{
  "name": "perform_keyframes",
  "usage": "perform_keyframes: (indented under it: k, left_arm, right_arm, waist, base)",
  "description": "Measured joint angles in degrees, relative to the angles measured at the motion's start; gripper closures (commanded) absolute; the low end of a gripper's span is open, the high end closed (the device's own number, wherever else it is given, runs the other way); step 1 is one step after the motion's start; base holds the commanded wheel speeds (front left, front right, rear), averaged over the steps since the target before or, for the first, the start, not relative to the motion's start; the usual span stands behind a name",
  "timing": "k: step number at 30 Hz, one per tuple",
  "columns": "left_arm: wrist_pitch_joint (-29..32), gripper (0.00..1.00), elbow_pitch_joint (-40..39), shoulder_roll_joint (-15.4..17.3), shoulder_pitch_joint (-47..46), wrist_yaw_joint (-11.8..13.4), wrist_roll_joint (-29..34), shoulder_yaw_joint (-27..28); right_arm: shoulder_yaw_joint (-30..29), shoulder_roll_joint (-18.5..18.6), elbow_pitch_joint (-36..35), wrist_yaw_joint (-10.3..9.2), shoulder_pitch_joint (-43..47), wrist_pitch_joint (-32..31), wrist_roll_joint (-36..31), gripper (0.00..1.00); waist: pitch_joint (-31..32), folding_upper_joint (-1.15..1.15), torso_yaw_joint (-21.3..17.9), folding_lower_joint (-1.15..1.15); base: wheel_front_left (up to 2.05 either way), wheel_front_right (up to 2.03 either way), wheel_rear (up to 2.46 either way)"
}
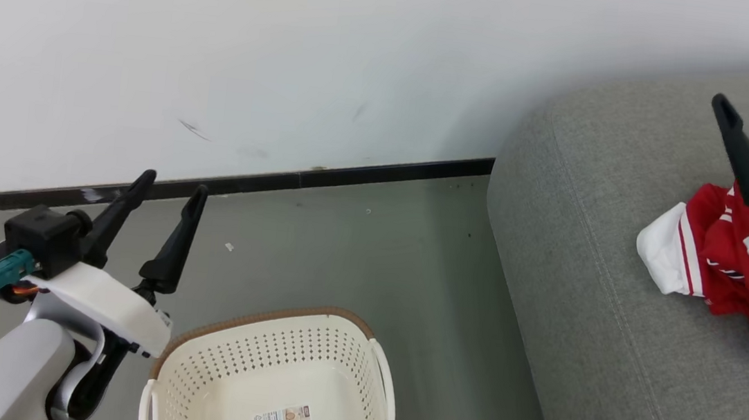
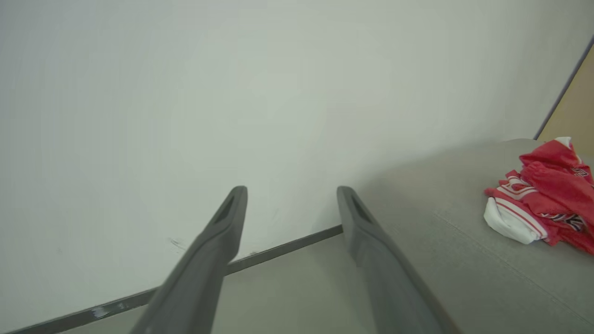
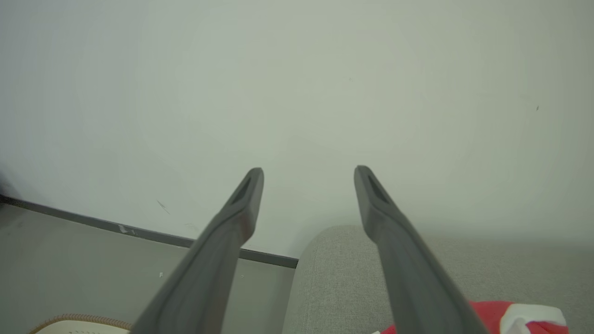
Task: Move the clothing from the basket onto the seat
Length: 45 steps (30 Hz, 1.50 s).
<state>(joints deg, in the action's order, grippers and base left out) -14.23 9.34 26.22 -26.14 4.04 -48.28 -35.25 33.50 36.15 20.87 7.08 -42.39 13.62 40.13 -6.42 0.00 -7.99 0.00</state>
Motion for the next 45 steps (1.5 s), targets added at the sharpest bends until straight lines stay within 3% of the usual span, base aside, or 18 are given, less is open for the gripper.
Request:
perform_keyframes:
  k: [9, 14, 21, 35, 45]
  left_arm:
    - [-0.05, 0.00, 0.33, 0.54, 5.59, 2.64, -0.64, 3.31]
    - [-0.05, 0.00, -0.60, -1.18, 8.71, 3.90, -1.82, 7.39]
    - [-0.05, 0.00, -1.75, -2.22, 13.61, 5.42, 0.79, 10.40]
    - [-0.05, 0.00, -2.81, -6.11, 20.10, 5.36, 5.57, 12.23]
    - [-0.05, 0.00, -2.48, -8.58, 22.25, 4.80, 9.18, 15.61]
  right_arm:
    - [0.26, -0.19, -2.81, 0.00, 4.78, 0.57, -0.19, 0.00]
    - [-1.68, -1.76, -3.07, 0.00, 10.89, 0.58, 0.22, 0.00]
    - [-9.87, -7.21, -4.74, 0.00, 20.01, 0.59, 1.71, 0.00]
    - [-18.42, -15.70, -12.26, -0.01, 33.35, 0.59, -6.56, 0.00]
    - [-20.35, -19.38, -14.85, 0.00, 39.22, 0.59, -12.52, 0.00]
  waist:
    - [2.78, 0.00, 2.69, 0.00]
    - [4.15, 0.00, 4.36, 0.00]
    - [5.83, 0.00, 6.81, 0.00]
    - [6.94, 0.00, 10.29, 0.00]
    - [7.20, 0.00, 11.44, 0.00]
  base:
    - [0.00, 0.00, 0.00]
    - [0.00, 0.00, 0.00]
    - [0.00, 0.00, 0.00]
    - [0.00, 0.00, 0.00]
    - [0.00, 0.00, 0.00]
